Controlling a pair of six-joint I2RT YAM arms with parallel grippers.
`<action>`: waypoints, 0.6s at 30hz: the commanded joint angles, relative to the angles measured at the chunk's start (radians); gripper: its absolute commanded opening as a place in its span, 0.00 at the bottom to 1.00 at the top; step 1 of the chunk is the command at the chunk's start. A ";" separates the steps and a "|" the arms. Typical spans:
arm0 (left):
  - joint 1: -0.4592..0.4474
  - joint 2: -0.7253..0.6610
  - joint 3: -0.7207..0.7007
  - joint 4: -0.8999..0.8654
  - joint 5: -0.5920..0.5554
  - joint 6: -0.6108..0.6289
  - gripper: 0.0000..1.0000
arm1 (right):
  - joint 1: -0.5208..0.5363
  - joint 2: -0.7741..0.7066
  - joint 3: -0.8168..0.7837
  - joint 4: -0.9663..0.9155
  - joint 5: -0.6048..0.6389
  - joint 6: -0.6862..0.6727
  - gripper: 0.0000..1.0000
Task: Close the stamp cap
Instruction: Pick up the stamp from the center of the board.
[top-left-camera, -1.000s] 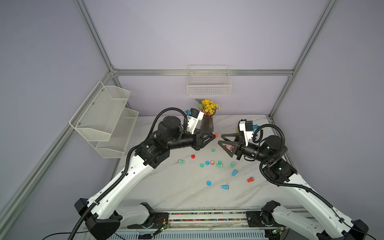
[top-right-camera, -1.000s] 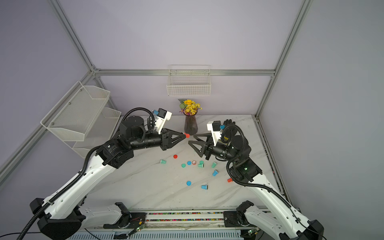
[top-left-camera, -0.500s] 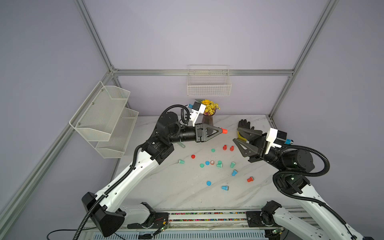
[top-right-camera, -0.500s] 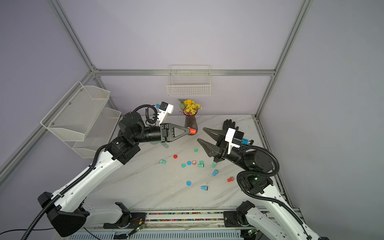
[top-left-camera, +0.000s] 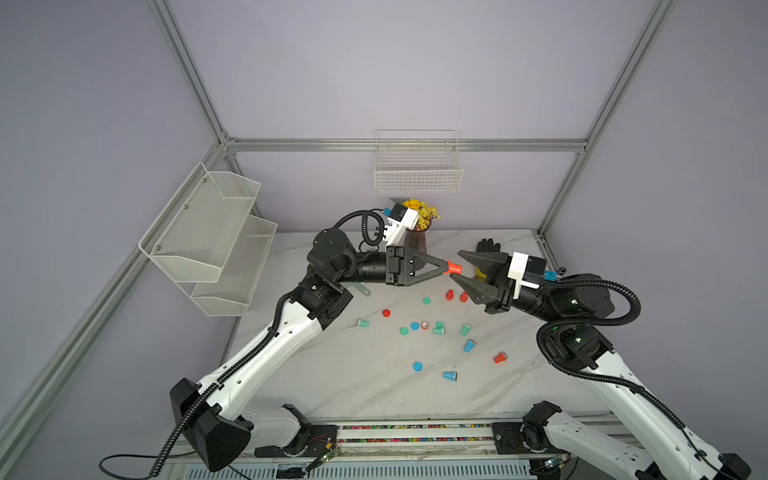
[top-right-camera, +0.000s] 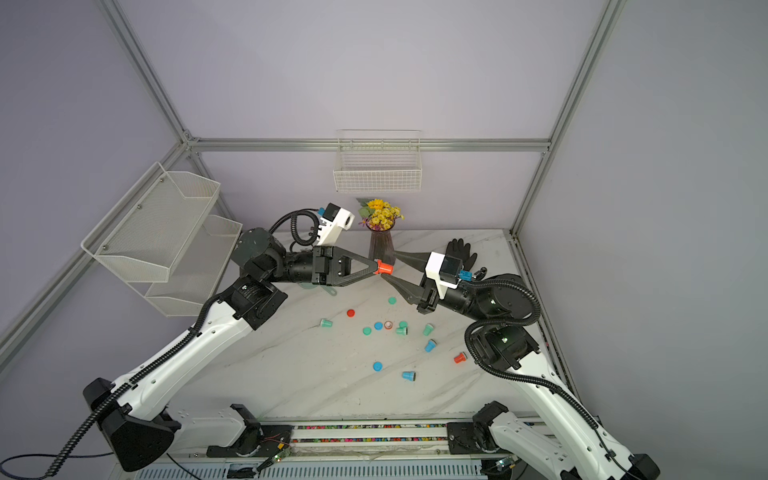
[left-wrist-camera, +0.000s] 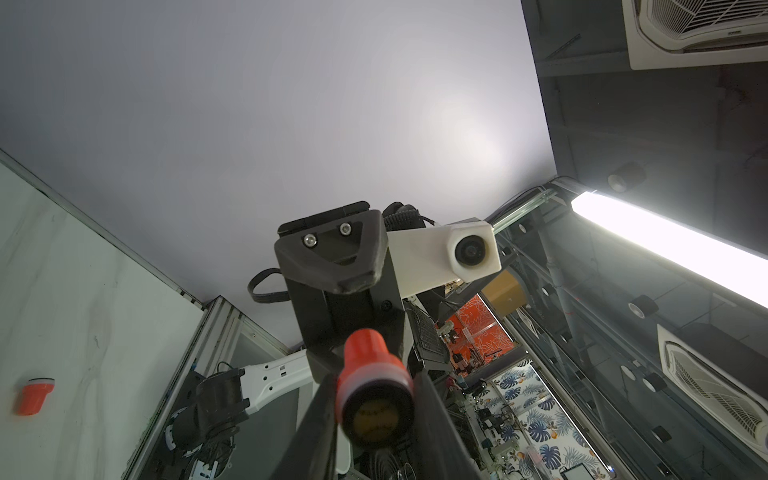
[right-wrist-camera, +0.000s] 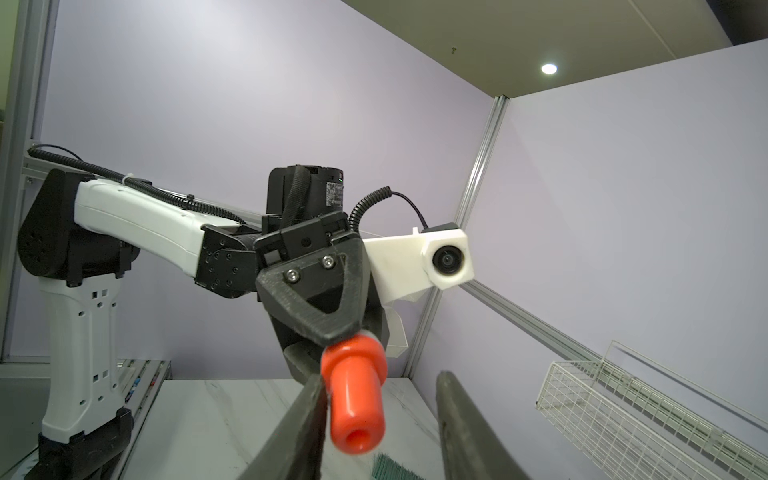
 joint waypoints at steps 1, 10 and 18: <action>0.002 -0.012 0.029 0.065 0.035 -0.026 0.00 | 0.004 0.008 0.017 0.012 -0.062 -0.005 0.40; 0.001 -0.010 0.027 0.079 0.039 -0.040 0.00 | 0.004 0.026 0.015 0.061 -0.069 0.035 0.30; -0.006 0.004 0.015 0.085 0.038 -0.047 0.00 | 0.004 0.036 0.024 0.062 -0.063 0.037 0.31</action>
